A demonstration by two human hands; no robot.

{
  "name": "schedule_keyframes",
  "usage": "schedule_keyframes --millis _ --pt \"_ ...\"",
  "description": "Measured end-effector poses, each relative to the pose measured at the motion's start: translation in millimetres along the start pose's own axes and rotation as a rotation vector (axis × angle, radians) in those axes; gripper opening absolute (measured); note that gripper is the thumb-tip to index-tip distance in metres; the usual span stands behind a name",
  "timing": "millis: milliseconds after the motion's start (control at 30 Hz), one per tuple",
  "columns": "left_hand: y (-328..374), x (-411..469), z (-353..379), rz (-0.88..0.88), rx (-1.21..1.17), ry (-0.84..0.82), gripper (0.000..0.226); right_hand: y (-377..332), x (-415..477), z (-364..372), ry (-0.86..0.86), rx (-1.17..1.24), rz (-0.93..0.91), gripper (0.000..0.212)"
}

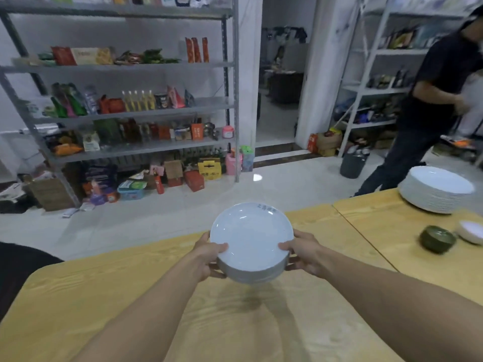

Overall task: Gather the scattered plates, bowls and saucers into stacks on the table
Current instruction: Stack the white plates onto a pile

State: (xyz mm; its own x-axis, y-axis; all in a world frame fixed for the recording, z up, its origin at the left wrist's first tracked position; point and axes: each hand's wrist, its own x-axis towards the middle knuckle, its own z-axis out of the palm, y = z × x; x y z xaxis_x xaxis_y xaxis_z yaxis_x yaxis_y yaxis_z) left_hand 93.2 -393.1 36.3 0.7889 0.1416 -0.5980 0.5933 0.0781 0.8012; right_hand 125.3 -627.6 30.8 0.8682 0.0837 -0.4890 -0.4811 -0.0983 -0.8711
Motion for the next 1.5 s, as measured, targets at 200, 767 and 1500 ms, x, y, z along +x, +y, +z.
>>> schedule_keyframes --millis 200,767,1500 --pt "20.4 5.5 147.9 0.023 0.065 -0.077 0.044 -2.1 -9.4 -145.4 0.090 0.038 -0.011 0.042" --pt "102.0 146.9 477.5 0.041 0.253 -0.344 0.048 -25.4 91.8 -451.1 0.357 0.177 0.043 0.049" --pt "87.1 316.7 683.6 -0.038 0.118 -0.086 0.057 -6.8 324.7 -653.1 0.150 0.180 0.184 0.060"
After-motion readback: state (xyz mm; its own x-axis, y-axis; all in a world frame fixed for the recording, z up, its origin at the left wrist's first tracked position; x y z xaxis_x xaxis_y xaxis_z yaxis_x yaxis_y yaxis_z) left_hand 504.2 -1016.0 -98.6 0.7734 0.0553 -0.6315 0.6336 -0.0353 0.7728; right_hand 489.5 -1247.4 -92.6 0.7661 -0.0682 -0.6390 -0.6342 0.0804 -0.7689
